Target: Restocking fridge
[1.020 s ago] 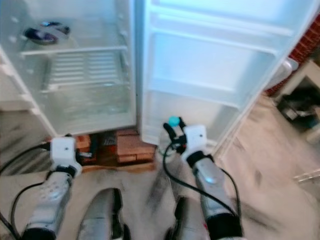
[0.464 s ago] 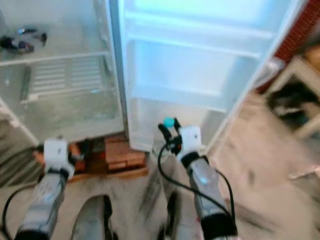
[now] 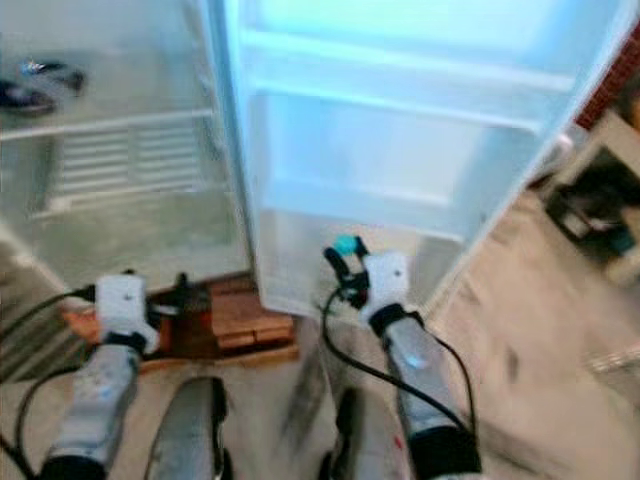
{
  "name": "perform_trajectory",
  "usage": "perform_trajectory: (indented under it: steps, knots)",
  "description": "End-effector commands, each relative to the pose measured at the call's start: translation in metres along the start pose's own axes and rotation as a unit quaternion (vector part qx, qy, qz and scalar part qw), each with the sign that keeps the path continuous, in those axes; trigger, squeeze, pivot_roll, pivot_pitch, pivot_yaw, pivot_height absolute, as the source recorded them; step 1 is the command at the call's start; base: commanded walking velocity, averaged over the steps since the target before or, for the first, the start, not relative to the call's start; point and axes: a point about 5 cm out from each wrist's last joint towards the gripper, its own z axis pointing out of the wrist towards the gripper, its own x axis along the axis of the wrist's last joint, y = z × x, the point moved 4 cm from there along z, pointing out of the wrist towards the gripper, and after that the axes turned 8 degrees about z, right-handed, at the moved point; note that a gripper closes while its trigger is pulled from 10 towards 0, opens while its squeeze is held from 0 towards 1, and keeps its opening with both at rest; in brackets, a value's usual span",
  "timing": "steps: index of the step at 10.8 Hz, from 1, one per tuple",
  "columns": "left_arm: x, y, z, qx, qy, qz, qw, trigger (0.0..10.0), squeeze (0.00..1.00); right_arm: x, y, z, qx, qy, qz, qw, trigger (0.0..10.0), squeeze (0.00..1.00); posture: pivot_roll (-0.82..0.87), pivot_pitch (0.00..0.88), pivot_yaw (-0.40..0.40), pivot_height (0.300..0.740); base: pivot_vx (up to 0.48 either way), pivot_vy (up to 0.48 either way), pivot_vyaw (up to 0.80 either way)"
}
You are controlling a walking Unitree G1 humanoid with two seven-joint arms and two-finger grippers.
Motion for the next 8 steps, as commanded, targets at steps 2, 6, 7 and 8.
perform_trajectory:
  steps: [2,6,7,8]
  knots:
    - [-0.0027,0.0013,-0.0019,-0.005,-0.003,-0.001,1.0,10.0,0.0,0.0071,0.0074,0.0012,-0.013,0.015,-0.008,1.0,10.0,0.0,0.11,0.056,-0.045,0.6,0.0,-0.176,0.0]
    - [-0.0008,0.0034,-0.0015,-0.006,0.0,-0.004,1.0,10.0,0.0,0.0077,0.008,0.0026,-0.011,0.016,-0.01,1.0,10.0,0.0,0.11,0.053,-0.048,0.6,0.0,-0.367,0.0]
    - [0.0006,0.0044,-0.0014,-0.005,0.005,-0.013,1.0,10.0,0.0,0.0076,0.008,0.0026,-0.011,0.016,-0.01,1.0,10.0,0.0,0.11,0.055,-0.048,0.6,0.0,0.0,0.0]
    - [0.0007,0.0031,-0.0013,0.001,0.004,-0.012,1.0,10.0,0.0,0.0066,0.0063,0.0025,-0.009,0.015,-0.009,1.0,10.0,0.0,0.11,0.057,-0.05,0.6,0.0,0.0,0.0]
